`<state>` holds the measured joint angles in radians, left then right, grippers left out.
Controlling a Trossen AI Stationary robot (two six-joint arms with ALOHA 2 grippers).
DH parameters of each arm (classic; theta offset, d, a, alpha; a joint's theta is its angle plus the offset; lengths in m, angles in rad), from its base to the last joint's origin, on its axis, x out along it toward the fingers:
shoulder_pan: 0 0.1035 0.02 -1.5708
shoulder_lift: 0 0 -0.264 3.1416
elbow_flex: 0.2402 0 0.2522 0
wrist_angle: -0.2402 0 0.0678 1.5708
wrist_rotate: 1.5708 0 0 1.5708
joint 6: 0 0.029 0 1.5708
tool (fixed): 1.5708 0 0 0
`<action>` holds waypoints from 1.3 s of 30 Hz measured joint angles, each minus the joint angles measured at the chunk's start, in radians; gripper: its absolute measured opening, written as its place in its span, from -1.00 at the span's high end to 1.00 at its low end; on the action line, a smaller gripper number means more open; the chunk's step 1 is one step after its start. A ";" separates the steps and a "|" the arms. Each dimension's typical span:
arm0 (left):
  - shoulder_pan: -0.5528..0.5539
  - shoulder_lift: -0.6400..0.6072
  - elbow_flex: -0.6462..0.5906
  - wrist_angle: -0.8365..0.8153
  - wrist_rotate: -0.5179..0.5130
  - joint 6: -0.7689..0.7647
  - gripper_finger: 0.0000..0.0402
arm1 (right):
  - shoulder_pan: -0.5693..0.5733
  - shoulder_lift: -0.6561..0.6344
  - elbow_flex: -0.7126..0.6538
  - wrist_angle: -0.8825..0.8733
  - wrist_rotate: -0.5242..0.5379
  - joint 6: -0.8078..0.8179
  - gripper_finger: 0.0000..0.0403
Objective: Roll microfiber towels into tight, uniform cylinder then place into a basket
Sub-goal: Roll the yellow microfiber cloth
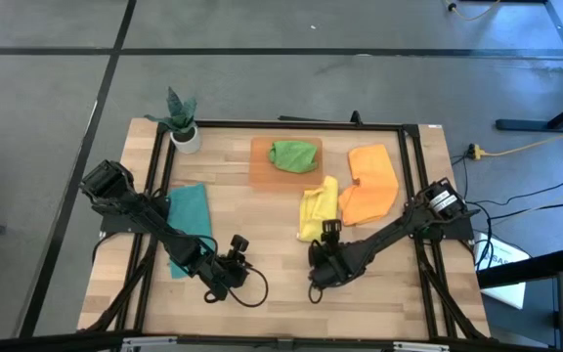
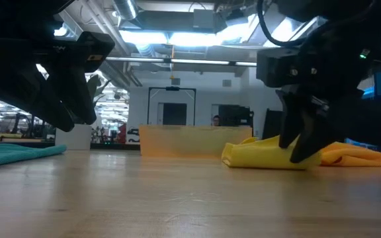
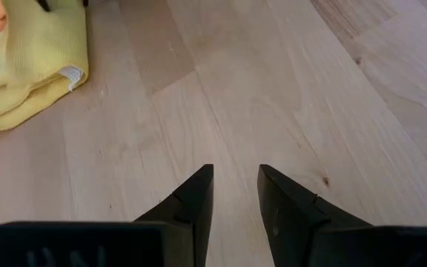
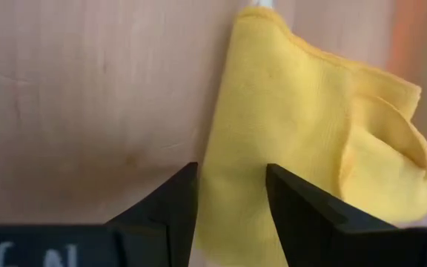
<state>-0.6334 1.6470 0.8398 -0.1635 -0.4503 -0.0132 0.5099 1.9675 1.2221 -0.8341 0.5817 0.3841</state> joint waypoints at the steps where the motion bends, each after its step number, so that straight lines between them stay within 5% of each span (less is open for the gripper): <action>1: 0.000 0.000 0.000 0.000 0.000 0.000 0.51 | -0.003 0.000 0.000 0.000 0.001 0.000 0.20; 16: 0.000 0.000 0.000 0.000 0.000 -0.001 0.51 | -0.055 -0.008 -0.097 0.093 -0.074 0.032 0.23; 23: 0.001 0.000 0.000 0.000 0.000 -0.001 0.51 | -0.055 -0.003 -0.097 0.106 -0.106 0.084 0.79; 25: 0.001 0.000 0.000 0.000 0.000 -0.001 0.51 | -0.058 -0.003 -0.087 0.100 -0.139 0.080 0.92; 39: 0.000 0.000 0.000 0.000 0.000 -0.006 0.51 | -0.057 0.007 0.155 0.064 -0.482 -0.078 0.97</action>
<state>-0.6334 1.6470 0.8398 -0.1635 -0.4507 -0.0189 0.4534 1.9747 1.3767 -0.7697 0.0998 0.3060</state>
